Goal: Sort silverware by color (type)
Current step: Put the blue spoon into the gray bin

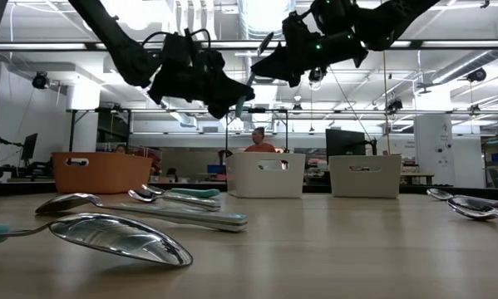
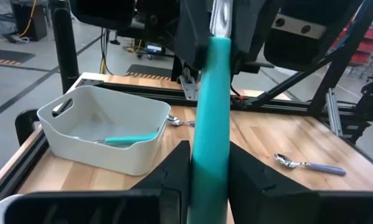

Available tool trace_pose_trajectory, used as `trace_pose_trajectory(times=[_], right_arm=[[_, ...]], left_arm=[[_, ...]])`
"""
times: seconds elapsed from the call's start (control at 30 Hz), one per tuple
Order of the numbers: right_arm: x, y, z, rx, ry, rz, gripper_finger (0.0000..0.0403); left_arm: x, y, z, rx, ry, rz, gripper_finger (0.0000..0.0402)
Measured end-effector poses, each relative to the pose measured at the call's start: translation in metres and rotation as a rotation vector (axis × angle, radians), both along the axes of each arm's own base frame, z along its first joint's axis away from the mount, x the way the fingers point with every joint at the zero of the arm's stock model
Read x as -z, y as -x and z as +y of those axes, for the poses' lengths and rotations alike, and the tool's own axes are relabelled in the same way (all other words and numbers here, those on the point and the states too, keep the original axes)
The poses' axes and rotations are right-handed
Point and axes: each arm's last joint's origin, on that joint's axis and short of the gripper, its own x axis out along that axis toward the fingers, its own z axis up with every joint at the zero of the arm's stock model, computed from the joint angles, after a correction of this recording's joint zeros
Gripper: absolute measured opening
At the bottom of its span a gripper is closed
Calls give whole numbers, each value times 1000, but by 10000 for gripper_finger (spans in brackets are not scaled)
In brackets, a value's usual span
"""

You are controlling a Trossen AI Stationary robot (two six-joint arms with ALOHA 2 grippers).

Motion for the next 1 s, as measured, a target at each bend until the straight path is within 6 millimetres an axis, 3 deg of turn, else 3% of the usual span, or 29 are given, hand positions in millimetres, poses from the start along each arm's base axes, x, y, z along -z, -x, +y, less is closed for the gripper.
trace_pose_trajectory(times=[0.27, 0.43, 0.67, 1.0], right_arm=[[-1, -1, 1, 4, -25, -35, 132], [2, -1, 9, -16, 13, -112, 157], [14, -11, 22, -56, 58, -260, 128], [19, -21, 26, -79, 62, -323, 44]], left_arm=[[-8, -7, -12, -1, -27, -42, 55], [-18, -5, -16, 18, -52, -82, 55], [-28, -4, -28, 45, -73, -115, 55], [-35, -4, -33, 37, -99, -136, 55]])
